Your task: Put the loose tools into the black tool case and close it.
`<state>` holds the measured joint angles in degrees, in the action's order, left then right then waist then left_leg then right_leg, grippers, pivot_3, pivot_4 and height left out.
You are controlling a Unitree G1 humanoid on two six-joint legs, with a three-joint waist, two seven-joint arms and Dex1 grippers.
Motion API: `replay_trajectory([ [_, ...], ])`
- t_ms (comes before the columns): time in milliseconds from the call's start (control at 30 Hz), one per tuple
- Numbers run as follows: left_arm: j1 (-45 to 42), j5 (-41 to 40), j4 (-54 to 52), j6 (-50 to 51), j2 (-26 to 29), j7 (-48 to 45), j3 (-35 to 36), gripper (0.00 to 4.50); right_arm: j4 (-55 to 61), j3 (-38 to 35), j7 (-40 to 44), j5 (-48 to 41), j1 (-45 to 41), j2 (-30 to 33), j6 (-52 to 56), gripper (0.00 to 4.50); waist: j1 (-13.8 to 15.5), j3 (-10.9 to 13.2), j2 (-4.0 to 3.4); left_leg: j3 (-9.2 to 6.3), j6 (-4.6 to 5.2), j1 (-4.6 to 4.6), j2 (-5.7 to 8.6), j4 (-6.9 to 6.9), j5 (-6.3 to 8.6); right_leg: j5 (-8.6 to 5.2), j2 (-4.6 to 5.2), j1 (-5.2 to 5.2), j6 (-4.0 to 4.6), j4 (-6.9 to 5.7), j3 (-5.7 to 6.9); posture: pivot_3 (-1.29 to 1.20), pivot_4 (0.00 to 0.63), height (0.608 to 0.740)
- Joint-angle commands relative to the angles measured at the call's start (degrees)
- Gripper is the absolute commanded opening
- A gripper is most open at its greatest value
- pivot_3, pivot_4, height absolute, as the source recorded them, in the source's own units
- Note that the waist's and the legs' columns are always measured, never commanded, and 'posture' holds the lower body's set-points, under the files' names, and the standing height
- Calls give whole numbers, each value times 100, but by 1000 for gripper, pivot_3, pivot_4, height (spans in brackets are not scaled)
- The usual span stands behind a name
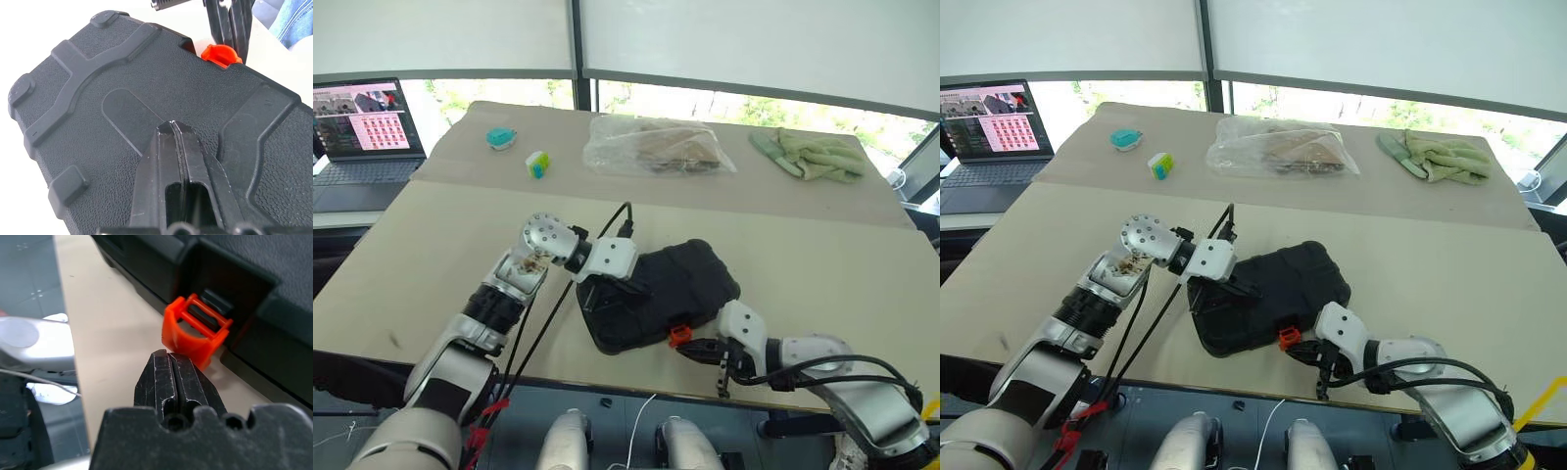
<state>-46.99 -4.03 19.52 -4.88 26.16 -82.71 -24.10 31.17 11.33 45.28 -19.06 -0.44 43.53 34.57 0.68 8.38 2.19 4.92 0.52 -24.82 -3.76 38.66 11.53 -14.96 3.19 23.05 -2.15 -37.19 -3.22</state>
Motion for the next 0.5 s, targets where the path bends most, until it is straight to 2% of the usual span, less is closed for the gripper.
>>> replay_trajectory([
  [33,51,293,223,73,-22,15,-194,13,-63,-15,-289,259,-137,-267,-326,0,-2,-2,3,0,0,0,0,0,0,0,0,0,0,0,0,0,150,740],
  [233,80,306,266,17,-41,49,-178,13,88,-357,-419,384,39,-710,-1246,0,-39,-2,2,1,0,-1,-5,2,0,1,-4,4,1,-5,-1,0,150,740],
  [500,93,338,348,-50,-81,121,-197,13,271,-687,-550,429,192,-938,-1493,0,-120,-2,2,0,0,0,-8,2,0,0,-8,9,2,-18,-2,0,150,740],
])
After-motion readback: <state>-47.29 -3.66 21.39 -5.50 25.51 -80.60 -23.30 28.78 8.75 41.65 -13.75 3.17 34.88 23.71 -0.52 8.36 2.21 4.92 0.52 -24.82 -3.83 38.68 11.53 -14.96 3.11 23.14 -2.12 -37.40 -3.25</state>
